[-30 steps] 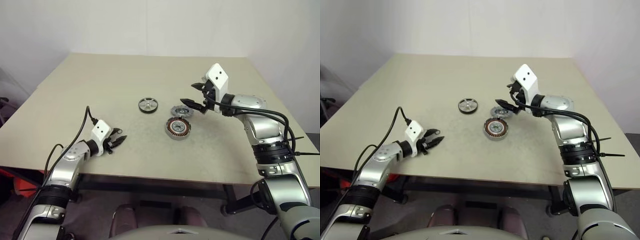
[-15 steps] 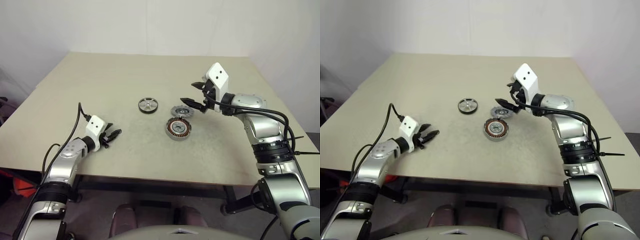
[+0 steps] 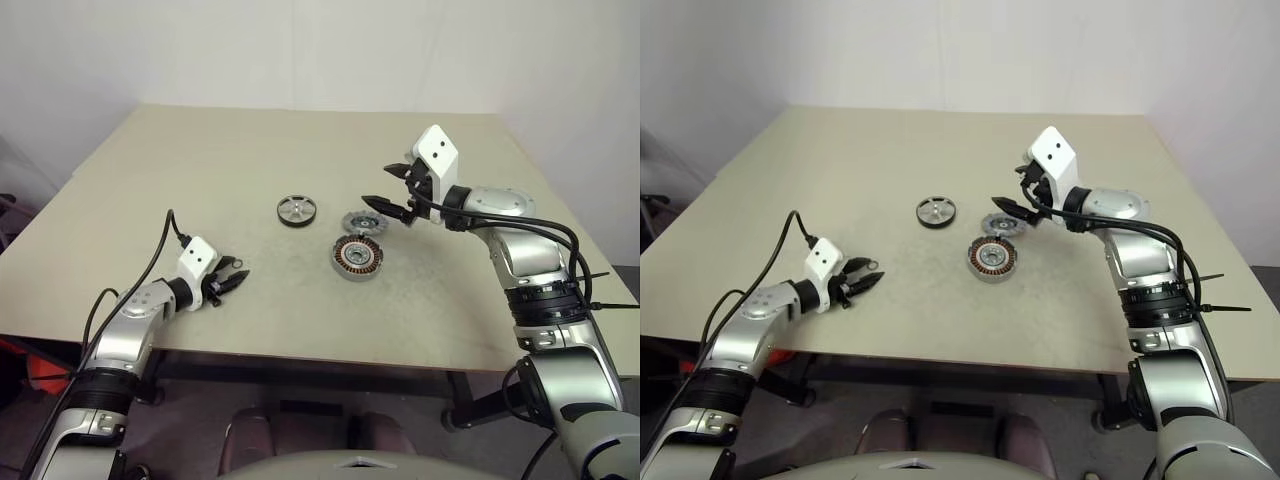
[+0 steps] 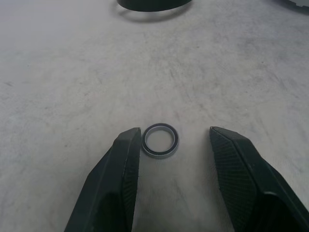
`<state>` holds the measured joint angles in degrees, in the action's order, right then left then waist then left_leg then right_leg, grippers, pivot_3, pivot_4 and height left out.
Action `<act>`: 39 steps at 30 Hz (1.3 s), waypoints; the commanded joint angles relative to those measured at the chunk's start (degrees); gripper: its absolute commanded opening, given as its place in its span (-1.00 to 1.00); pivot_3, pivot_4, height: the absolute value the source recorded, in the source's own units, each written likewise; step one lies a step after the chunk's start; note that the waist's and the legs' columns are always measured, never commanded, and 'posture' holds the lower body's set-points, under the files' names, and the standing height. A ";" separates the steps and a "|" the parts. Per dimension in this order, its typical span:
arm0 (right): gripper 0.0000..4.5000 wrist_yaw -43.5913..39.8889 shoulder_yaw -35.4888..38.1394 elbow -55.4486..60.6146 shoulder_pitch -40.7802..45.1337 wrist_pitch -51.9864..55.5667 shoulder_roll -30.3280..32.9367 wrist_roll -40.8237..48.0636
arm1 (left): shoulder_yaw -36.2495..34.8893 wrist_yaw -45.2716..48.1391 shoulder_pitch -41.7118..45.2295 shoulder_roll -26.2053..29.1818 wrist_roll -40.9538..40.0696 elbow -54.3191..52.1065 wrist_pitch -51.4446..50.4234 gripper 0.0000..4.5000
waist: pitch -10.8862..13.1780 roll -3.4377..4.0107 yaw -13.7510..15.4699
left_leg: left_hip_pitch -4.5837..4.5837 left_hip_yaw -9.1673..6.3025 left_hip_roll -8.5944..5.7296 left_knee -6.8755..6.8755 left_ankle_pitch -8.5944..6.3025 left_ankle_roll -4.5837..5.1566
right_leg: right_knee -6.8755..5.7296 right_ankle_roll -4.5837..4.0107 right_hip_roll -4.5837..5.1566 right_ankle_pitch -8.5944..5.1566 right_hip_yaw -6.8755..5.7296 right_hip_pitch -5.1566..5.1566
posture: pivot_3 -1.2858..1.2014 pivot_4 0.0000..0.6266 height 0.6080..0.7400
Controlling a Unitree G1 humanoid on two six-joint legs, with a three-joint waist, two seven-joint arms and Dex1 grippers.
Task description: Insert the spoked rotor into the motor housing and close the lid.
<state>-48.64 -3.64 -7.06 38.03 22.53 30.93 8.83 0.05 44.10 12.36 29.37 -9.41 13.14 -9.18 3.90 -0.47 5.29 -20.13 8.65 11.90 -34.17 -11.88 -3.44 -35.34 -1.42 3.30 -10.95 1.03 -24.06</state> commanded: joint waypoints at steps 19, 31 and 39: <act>0.73 1.15 0.84 -0.11 2.62 -0.99 0.51 -0.08 | -0.57 -3.75 0.53 0.40 1.53 2.79 1.24 -0.64 | -0.01 0.01 -0.83 | 0.12 -0.01 0.00 -0.01 0.02 -0.04 | -0.20 0.35 0.00 -0.21 0.01 0.00 | 0.03 -1.00 1.00; 0.73 2.82 0.05 -0.03 2.55 -0.57 0.05 -1.29 | -0.27 1.43 8.34 -6.67 -7.24 0.75 -4.79 -0.67 | 0.02 -0.03 -0.25 | -0.02 0.00 -0.01 -0.05 0.03 -0.05 | -0.13 0.02 0.04 -0.01 -0.01 -0.01 | 0.03 -1.00 1.00; 0.73 7.05 1.63 2.38 -0.15 1.41 0.54 -1.73 | 4.49 5.49 23.52 -14.38 -4.65 13.43 -2.54 -0.67 | 0.02 -0.03 0.19 | -0.13 0.00 -0.02 -0.02 0.15 -0.23 | 0.01 -0.02 0.02 0.00 -0.02 -0.04 | 0.03 -1.00 1.00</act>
<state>-43.04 -3.93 -7.25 37.71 23.74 30.83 7.42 3.89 48.54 33.88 15.38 -14.89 24.46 -13.44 3.92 -0.50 5.48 -20.27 8.65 11.87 -34.19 -11.74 -3.66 -35.30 -1.44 3.32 -10.95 1.01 -24.10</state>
